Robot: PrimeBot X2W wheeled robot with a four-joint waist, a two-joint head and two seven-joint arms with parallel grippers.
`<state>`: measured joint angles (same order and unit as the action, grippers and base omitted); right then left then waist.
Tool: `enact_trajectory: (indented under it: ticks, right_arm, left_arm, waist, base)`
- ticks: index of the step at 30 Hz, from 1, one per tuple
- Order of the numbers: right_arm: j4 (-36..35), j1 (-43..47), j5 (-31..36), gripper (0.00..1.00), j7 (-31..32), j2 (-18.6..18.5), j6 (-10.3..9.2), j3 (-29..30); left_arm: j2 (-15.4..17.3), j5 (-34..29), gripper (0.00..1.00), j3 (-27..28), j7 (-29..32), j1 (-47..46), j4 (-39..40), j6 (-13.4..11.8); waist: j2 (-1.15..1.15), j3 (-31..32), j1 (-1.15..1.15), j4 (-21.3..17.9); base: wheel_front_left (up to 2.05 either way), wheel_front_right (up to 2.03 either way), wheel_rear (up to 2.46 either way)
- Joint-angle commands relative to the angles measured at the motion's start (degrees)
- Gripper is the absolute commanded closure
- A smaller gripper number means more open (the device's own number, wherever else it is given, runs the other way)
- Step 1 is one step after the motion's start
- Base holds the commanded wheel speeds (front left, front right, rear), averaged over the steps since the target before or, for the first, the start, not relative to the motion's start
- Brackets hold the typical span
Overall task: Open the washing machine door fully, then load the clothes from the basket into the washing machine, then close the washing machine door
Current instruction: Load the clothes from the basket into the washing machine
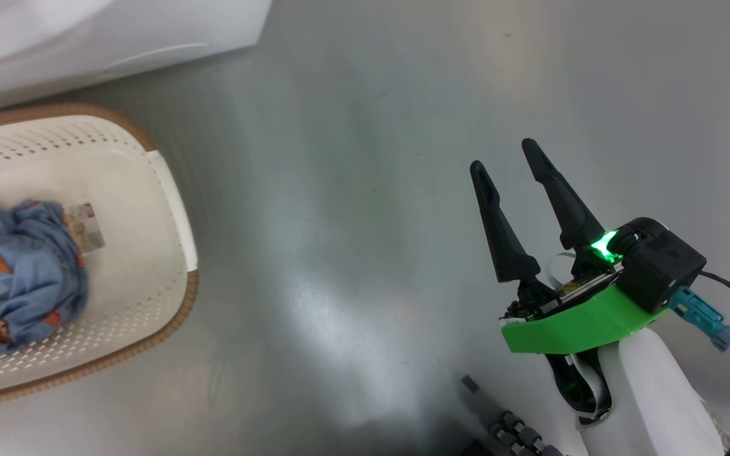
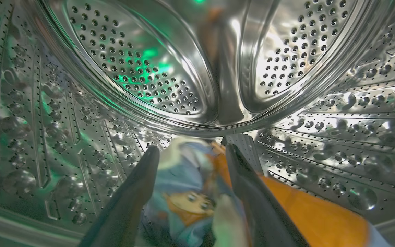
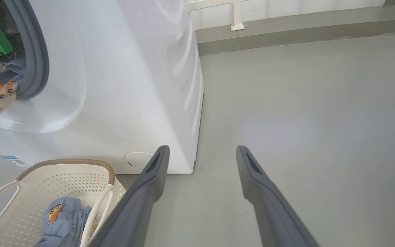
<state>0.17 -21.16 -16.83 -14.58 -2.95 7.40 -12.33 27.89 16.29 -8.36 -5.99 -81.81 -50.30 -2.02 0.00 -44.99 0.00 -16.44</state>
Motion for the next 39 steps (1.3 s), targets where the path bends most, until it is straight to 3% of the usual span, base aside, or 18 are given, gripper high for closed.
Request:
enact_trajectory:
  ticks: [1, 13, 29, 39]
  right_arm:
    - [-1.0, 1.4, 0.4, 0.0, -0.4, 0.1, 0.09, -1.0]
    - [-0.4, 2.7, 1.8, 0.0, -0.4, -0.1, 0.09, 0.1]
    - [1.1, 7.6, 3.5, 0.0, -0.4, -1.8, 0.09, 2.3]
    - [2.4, 12.8, 4.7, 0.0, -0.4, -2.9, 0.09, 3.9]
  left_arm:
    - [2.4, 0.3, 0.0, 0.5, -0.6, 1.7, 1.9, -0.5]
    - [0.7, 4.0, 0.0, 2.4, -4.7, 15.6, 10.6, -2.0]
    - [-4.1, 4.8, 0.0, 3.3, -7.3, 52.1, 42.6, -11.1]
    - [-8.6, 4.5, 0.0, 0.2, -7.7, 69.3, 50.6, -14.7]
  waist:
    - [0.0, 0.9, 0.0, 0.9]
    - [0.0, 6.1, 0.0, 4.3]
    - [0.0, 16.6, 0.0, 8.9]
    - [0.0, 25.0, 0.0, 12.5]
  base:
    - [0.0, 0.0, 0.0]
    - [0.0, 0.0, 0.0]
    - [0.0, 0.0, 0.0]
    - [0.0, 0.0, 0.0]
